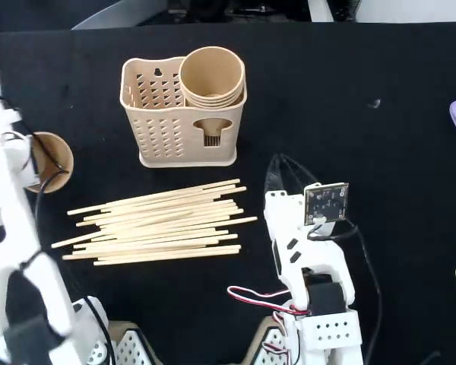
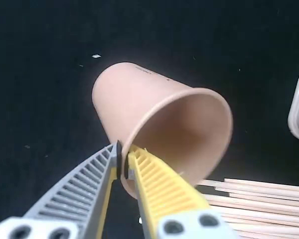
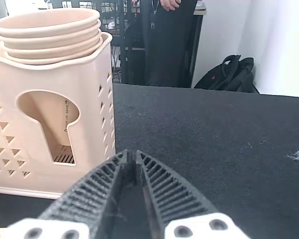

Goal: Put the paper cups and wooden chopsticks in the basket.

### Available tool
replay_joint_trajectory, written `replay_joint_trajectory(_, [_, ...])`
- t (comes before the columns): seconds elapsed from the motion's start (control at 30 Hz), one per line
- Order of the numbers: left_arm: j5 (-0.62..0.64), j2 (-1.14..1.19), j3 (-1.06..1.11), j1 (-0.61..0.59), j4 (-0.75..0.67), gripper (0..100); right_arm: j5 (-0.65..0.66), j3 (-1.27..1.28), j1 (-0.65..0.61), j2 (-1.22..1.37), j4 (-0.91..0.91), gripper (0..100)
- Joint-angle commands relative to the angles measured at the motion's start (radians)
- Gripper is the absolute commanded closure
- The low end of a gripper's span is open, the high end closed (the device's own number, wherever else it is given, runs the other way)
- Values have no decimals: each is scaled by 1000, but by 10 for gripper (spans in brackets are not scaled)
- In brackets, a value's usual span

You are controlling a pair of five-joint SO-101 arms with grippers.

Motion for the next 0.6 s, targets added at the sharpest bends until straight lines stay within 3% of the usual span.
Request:
replay_joint_trajectory(0.0, [2,-144,-70,-5,86,970,0,2,-18,-19,5,978])
replay_joint_trajectory(0.13, [127,-155,-2,70,94,970,0,2,-18,-19,5,978])
replay_joint_trajectory(0.43, [287,-155,205,139,-103,969,0,2,-18,-19,5,979])
replay_joint_trajectory(0.57, [275,-155,213,134,-110,863,0,2,-18,-19,5,979])
